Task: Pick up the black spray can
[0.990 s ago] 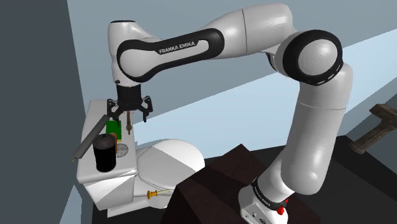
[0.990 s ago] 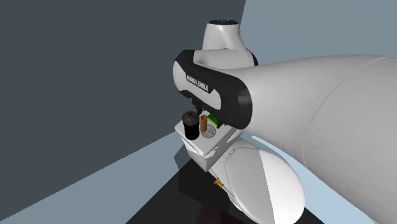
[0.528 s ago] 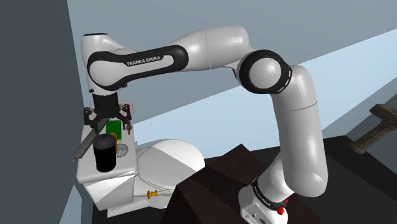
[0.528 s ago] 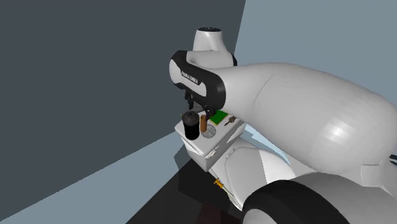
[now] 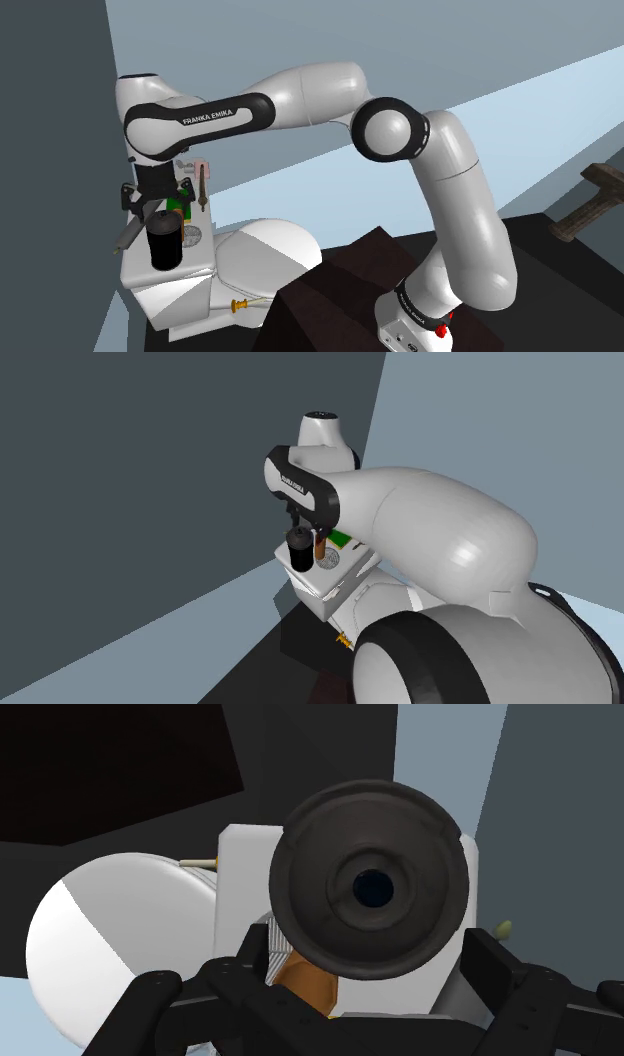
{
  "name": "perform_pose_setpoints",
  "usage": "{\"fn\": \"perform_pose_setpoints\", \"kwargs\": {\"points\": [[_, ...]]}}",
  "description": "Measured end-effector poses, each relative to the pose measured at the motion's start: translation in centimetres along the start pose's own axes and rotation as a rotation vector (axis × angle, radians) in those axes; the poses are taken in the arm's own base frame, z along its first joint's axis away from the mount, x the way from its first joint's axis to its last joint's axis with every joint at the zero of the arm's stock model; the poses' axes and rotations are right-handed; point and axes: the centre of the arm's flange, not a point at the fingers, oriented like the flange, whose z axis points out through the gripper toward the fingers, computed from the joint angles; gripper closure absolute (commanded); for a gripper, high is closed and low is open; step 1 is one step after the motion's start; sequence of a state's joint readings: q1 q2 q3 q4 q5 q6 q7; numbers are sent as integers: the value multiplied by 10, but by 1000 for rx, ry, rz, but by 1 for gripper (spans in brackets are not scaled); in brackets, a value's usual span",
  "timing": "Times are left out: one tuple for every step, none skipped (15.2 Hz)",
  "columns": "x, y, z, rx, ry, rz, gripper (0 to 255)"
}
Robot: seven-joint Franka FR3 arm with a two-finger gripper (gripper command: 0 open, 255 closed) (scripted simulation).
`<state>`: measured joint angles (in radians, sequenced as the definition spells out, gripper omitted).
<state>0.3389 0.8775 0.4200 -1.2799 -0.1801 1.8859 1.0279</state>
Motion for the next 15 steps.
{"fn": "perform_pose_setpoints", "kwargs": {"points": [[1,-1,7,0,0,0,0],[3,-1,10,0,0,0,0],[3,-1,12,0,0,0,255],[4,-1,12,1,1,0,255],[5,-1,12,1,2,1,255],[5,-1,12,2,2,1,255],[5,-1,12,2,3,1,255],[5,-1,12,2,3,1,255],[5,-1,12,2,3,1,255],[5,-1,12,2,3,1,255],[6,-2,12,2,3,1,255],[6,-2,12,2,3,1,255],[5,-1,11,3,3,1,255],[3,-1,10,2,1,0,255],[2,0,8,0,0,0,255]]}}
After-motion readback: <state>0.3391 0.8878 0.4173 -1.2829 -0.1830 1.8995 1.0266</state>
